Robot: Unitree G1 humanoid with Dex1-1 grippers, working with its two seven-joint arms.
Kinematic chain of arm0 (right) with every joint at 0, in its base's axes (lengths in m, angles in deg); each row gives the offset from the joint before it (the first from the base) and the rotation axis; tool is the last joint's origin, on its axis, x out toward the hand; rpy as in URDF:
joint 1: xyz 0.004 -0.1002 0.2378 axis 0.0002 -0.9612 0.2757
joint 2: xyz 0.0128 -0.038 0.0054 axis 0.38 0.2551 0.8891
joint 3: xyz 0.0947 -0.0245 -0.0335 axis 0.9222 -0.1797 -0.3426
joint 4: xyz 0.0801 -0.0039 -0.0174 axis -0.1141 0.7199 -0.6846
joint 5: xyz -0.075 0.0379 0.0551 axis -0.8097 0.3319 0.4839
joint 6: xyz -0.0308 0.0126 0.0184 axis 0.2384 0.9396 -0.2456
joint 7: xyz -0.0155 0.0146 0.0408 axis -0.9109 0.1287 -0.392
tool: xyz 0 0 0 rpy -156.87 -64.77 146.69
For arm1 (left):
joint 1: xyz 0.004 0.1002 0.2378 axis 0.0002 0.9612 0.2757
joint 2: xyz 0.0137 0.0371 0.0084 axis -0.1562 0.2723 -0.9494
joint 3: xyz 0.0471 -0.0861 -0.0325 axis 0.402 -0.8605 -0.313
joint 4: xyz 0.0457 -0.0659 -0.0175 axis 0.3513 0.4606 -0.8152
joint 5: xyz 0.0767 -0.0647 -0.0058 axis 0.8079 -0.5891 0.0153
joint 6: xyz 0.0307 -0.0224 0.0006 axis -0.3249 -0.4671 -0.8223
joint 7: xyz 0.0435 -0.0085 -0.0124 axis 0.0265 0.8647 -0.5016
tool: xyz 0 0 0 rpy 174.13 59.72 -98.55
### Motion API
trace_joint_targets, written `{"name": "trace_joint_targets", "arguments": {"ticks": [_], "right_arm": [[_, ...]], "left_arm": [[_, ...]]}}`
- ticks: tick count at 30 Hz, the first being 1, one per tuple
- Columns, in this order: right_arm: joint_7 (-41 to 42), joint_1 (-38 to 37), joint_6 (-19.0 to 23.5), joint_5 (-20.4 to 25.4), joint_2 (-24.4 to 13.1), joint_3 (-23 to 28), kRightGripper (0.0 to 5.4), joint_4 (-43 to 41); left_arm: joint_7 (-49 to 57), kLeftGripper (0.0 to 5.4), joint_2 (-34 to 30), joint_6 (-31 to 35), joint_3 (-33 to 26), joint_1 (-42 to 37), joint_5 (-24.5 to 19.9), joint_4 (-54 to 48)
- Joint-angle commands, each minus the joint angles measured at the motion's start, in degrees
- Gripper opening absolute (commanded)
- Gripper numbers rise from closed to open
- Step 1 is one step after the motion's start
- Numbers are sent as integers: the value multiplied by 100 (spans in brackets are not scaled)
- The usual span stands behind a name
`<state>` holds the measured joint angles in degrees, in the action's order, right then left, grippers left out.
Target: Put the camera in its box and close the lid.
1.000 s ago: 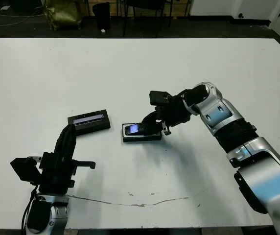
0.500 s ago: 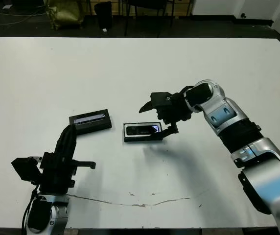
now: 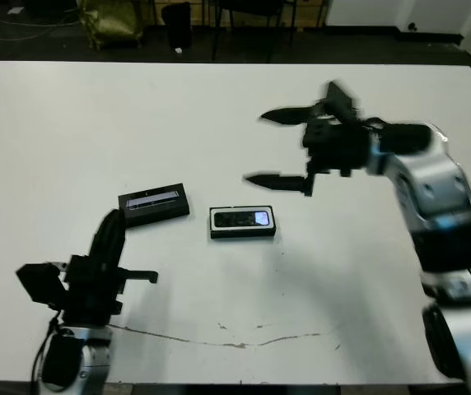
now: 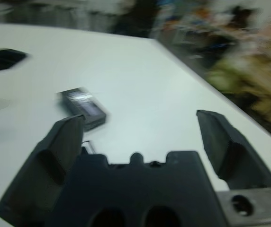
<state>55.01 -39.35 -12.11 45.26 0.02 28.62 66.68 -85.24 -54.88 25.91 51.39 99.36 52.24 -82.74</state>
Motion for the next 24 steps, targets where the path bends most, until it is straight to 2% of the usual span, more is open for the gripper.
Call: {"name": "trace_joint_targets", "arguments": {"ticks": [1,4,6,9,12,14,17,20,24], "right_arm": [[-625,-1162,-272,17,1,350,432,-720],[-956,-1951,-372,197,26,570,364,-1165],[-1146,-2489,-524,437,199,714,317,-1365],[-1308,-3150,-1011,749,501,802,250,-1377],[-1641,-3717,-1299,735,698,773,182,-1527],[-1976,-4032,-1164,655,754,718,135,-1859],[-2303,-4370,-826,800,778,646,66,-2196],[-2479,-4437,-627,928,740,627,0,-2241],[-2625,-4422,-589,944,682,610,0,-2258]], "left_arm": [[-173,0,-784,530,-549,-333,-1,-221],[-504,0,-1553,1035,-996,-775,-204,-238],[-731,0,-1983,1224,-1158,-1154,-249,-58],[-886,0,-2396,1465,-1156,-1609,-103,175],[-956,0,-2641,1819,-1015,-1973,13,272],[-1043,0,-2786,2056,-889,-2201,86,320],[-1501,0,-3243,2262,-564,-2637,294,601],[-2360,22,-3577,2444,-324,-3230,41,1246],[-3607,108,-4002,2865,172,-4110,-170,2061]]}}
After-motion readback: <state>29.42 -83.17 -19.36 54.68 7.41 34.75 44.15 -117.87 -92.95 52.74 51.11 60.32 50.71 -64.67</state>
